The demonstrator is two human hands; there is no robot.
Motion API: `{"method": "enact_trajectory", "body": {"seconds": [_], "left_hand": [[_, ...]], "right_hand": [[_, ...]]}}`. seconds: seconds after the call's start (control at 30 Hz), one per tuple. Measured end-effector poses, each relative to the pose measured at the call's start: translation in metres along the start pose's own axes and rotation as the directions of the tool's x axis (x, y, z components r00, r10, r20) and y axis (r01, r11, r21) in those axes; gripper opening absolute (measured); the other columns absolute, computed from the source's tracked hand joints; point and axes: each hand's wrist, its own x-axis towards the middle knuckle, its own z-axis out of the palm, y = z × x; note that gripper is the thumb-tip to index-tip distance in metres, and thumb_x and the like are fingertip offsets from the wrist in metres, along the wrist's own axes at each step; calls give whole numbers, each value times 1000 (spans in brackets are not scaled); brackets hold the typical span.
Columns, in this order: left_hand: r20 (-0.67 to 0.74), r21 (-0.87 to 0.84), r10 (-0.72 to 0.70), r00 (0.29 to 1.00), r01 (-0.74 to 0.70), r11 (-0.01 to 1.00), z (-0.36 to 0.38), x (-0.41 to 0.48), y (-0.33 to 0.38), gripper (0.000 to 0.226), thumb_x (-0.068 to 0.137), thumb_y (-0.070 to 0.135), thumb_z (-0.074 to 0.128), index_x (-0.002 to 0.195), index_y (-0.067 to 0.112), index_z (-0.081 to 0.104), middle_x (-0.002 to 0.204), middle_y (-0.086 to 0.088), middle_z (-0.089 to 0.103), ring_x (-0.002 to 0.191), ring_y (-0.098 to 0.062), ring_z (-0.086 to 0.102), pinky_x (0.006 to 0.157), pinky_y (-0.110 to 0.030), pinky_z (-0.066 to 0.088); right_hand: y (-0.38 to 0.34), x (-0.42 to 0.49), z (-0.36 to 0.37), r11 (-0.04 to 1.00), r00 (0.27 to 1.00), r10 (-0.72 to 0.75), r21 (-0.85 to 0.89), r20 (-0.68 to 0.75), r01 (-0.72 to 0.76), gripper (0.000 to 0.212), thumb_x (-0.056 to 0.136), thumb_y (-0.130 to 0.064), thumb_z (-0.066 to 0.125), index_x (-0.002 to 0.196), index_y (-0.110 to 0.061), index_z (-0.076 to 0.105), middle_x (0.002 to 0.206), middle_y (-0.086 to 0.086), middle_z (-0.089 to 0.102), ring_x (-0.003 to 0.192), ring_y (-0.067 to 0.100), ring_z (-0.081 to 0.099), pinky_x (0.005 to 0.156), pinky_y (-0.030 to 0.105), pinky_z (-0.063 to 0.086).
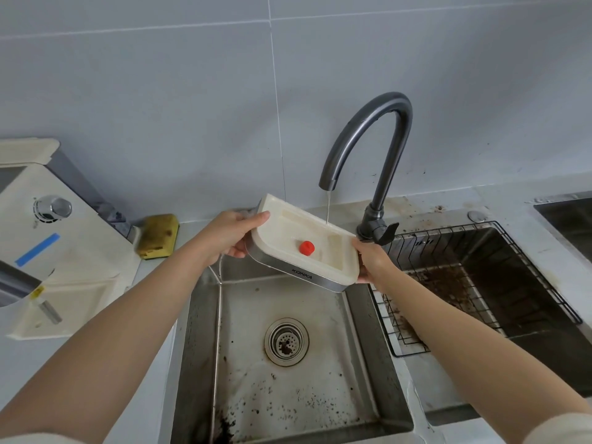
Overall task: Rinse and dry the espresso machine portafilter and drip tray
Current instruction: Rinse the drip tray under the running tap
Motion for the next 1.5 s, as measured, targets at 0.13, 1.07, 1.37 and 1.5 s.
{"method": "enact_trajectory", "body": {"seconds": [0.13,1.07,1.37,1.5], "left_hand": [[51,-58,-87,995,90,994,6,1,-14,31,91,42,51,111,19,51,73,-6,56,51,-14,53,44,-19,46],[290,-379,-44,956,157,912,59,22,-41,19,96,22,47,111,14,54,98,-8,66,81,-22,67,73,-30,55],[284,-438,43,958,90,894,70,32,-20,34,95,12,48,128,5,45,124,-16,58,99,-29,62,99,-45,44],[256,-477,84,963,50,877,75,34,-12,36,94,9,49,129,6,42,119,-11,59,94,-21,63,91,-39,47]], "right_hand": [[-10,-3,-8,995,996,-37,-99,-83,29,24,96,-30,45,99,-7,50,75,5,54,64,21,56,55,34,51],[-56,-30,-50,779,866,-486,-506,-117,369,39,94,-34,47,121,-7,54,113,10,61,93,23,59,74,37,54],[-64,-33,-61,736,744,-641,-427,-189,525,38,96,-31,44,128,-12,52,106,3,59,92,16,55,71,23,45],[-61,-30,-67,731,715,-664,-392,-220,558,38,96,-33,44,127,-15,54,110,3,62,92,16,57,67,18,47]]}}
